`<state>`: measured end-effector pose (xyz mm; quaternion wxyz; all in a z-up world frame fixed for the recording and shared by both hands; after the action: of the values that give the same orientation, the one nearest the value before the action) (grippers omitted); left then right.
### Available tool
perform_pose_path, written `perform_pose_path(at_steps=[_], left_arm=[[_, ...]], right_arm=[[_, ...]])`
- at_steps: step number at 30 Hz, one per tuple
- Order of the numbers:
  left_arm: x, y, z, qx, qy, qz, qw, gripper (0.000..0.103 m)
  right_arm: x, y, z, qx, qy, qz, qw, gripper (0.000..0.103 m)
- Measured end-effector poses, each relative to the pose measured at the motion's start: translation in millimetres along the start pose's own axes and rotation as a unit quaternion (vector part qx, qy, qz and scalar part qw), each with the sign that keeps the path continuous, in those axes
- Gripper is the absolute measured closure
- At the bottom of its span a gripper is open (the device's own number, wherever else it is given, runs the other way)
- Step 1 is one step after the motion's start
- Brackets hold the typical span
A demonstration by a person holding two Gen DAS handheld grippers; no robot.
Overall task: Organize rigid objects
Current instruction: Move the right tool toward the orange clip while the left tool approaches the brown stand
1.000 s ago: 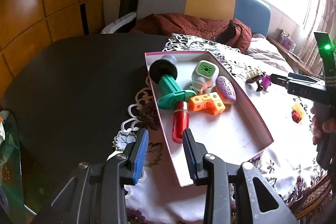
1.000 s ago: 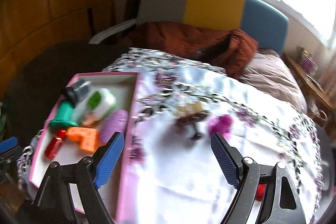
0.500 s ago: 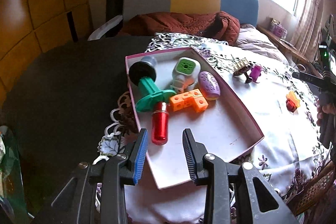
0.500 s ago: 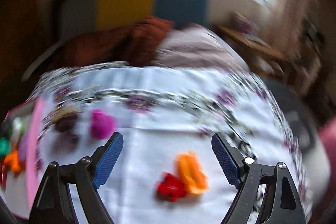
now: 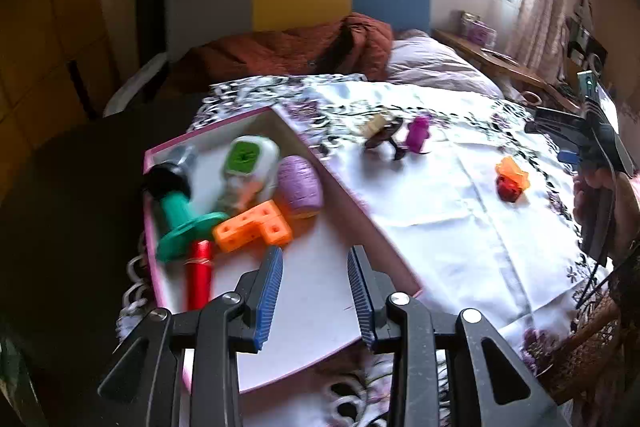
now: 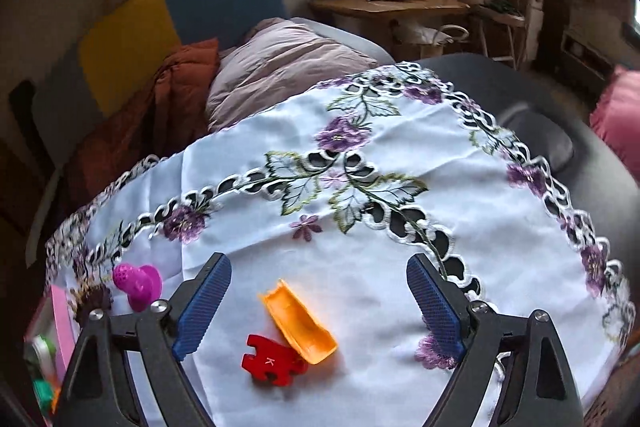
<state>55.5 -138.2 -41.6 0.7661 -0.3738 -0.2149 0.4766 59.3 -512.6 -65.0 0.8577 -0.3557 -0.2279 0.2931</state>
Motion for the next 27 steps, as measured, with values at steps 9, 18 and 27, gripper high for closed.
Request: perform_pose_path(at_steps=[9,18,27], left_arm=[[-35.7,-22.5,-29.2,0.022,0.035,-0.01,0.9991,0.068],[-55.3,-56.7,-81.3,0.046,0.062,-0.002,0.997,0.056],[-73.6,-79.8,-147.5,0.063,0.06,-0.019,0.9961,0.024]], right_arm=[[-18.7,-1.3,-4.3,0.018,-0.003,-0.061,0.998,0.011],[-14.2,-2.2,-3.2,0.015,-0.017,-0.058,0.998,0.011],[-11.1,-2.3,-4.3,0.021,-0.035,-0.066,0.997,0.01]])
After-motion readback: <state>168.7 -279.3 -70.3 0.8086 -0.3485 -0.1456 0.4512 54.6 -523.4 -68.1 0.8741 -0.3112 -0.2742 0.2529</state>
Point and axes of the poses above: each gripper's, at about its wrist camera, not at the fingertips, and z roughly against the way its jaws point, x to its left, y to its underside, the point moved 4 cm from there along -z, roughly the way its jaws point, and after that the axes turned 11 degrees about -x, right-handed, at the moved point
